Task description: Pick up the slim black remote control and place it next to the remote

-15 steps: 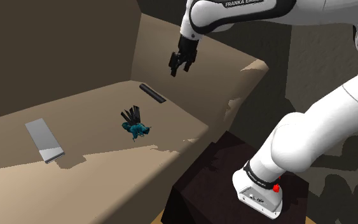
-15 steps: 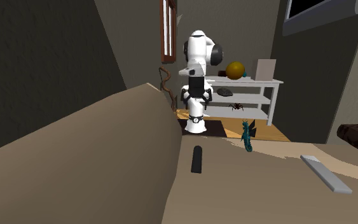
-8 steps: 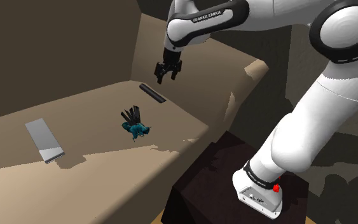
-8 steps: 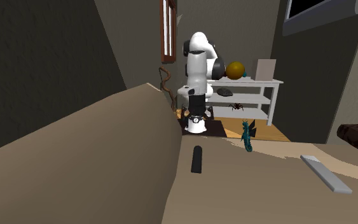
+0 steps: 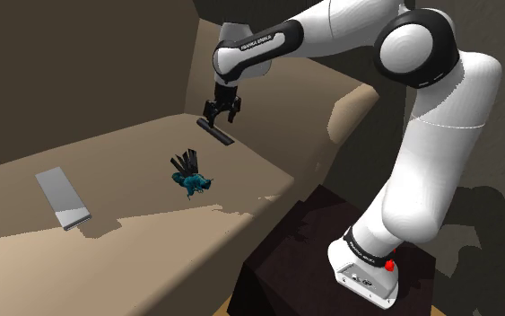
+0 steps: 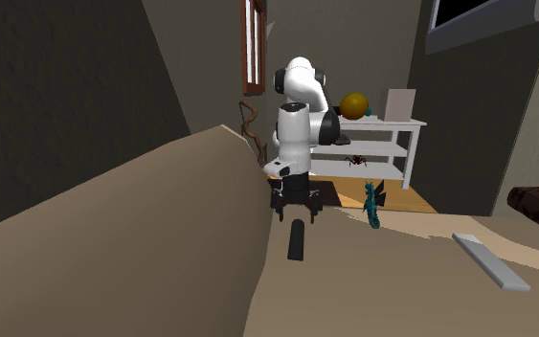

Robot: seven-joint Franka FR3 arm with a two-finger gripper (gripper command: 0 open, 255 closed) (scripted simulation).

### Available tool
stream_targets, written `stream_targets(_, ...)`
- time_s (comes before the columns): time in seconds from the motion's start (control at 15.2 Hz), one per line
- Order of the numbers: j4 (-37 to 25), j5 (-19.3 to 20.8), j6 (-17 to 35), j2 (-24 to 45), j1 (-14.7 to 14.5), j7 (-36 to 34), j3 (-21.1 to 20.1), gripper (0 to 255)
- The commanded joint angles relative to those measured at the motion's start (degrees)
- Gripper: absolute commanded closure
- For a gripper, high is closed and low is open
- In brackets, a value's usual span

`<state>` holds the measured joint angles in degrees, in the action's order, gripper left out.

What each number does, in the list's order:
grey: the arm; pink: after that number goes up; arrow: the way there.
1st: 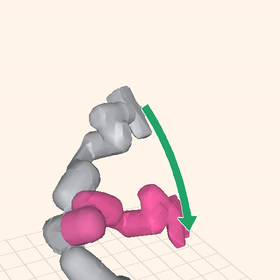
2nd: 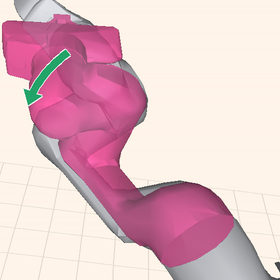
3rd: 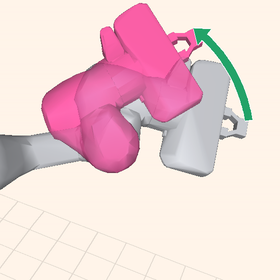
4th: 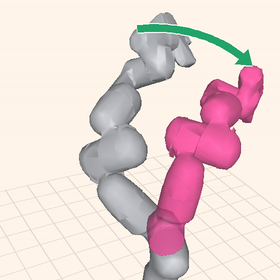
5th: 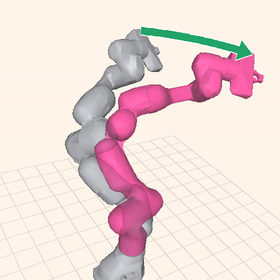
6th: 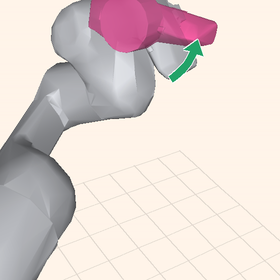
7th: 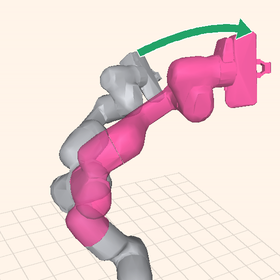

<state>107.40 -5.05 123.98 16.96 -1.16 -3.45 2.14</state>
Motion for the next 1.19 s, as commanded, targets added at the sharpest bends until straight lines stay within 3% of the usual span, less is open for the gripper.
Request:
stream_targets(0.0,-0.4,-0.2,0.9,1.4,0.0,0.0,0.0,0)
stream_targets(0.33,1.0,-0.5,4.5,3.6,-0.1,0.2,-0.2,0)
stream_targets(0.86,1.0,-0.5,4.5,3.6,-0.1,0.2,-0.2,0)
stream_targets(0.92,1.0,-0.5,4.5,3.6,-0.1,0.2,-0.2,255)
stream_targets(1.12,0.9,-0.5,4.5,3.7,-0.1,0.1,-0.2,255)
